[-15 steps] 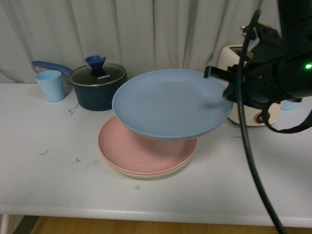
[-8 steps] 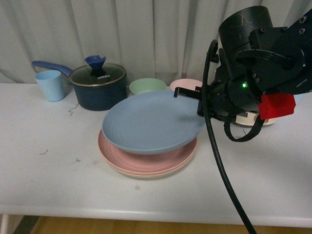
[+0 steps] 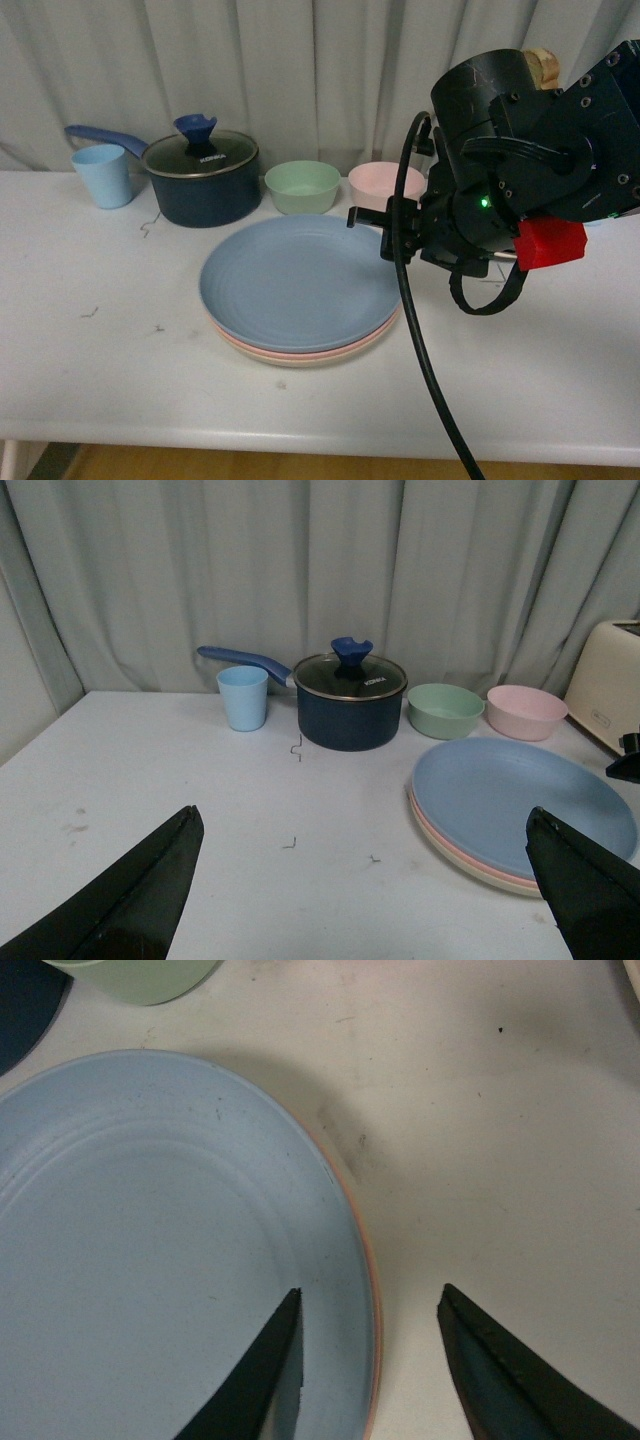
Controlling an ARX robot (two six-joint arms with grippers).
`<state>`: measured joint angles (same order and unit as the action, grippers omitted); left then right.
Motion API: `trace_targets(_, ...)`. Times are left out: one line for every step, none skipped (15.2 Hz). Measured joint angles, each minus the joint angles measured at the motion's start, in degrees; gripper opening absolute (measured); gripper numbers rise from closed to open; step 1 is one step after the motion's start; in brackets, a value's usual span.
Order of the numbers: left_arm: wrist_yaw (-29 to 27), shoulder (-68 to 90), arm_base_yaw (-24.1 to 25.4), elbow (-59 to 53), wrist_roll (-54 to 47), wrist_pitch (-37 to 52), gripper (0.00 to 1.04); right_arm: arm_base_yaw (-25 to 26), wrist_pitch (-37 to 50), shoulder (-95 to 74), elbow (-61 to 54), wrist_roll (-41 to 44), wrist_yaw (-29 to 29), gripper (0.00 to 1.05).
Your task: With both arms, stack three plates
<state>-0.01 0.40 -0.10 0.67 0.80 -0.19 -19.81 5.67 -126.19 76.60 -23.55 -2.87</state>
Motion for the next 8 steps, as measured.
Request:
trace_targets(0.0, 0.0, 0.0, 0.0, 0.0, 0.0, 0.98, 0.4, 0.3, 0.1, -0.5, 0.0, 1.1, 0.48)
trace_targets(0.0, 0.0, 0.0, 0.0, 0.0, 0.0, 0.98, 0.8, 0.7, 0.8, -1.6, -0.2, 1.7, 0.59)
trace_targets(0.0, 0.0, 0.0, 0.0, 0.0, 0.0, 0.98, 1.6, 2.9, 2.1, -3.4, -0.6, 2.3, 0.70)
trace_targets(0.0, 0.0, 0.0, 0.0, 0.0, 0.0, 0.98, 2.6, 4.4, 4.6, -5.2, -1.1, 3.3, 0.81)
trace_targets(0.0, 0.0, 0.0, 0.0, 0.0, 0.0, 0.98, 4.2, 6.1, 8.3, -6.8, -1.1, 4.1, 0.93)
trace_targets(0.0, 0.0, 0.0, 0.0, 0.0, 0.0, 0.98, 5.7, 8.1, 12.1, -8.4, -1.3, 4.5, 1.00)
trace_targets(0.0, 0.0, 0.0, 0.0, 0.0, 0.0, 0.98, 7.5, 9.9, 16.9, -10.6, -1.3, 5.5, 0.97)
trace_targets(0.0, 0.0, 0.0, 0.0, 0.0, 0.0, 0.98, 9.6, 12.6, 22.0, -14.0, -1.3, 7.3, 0.98)
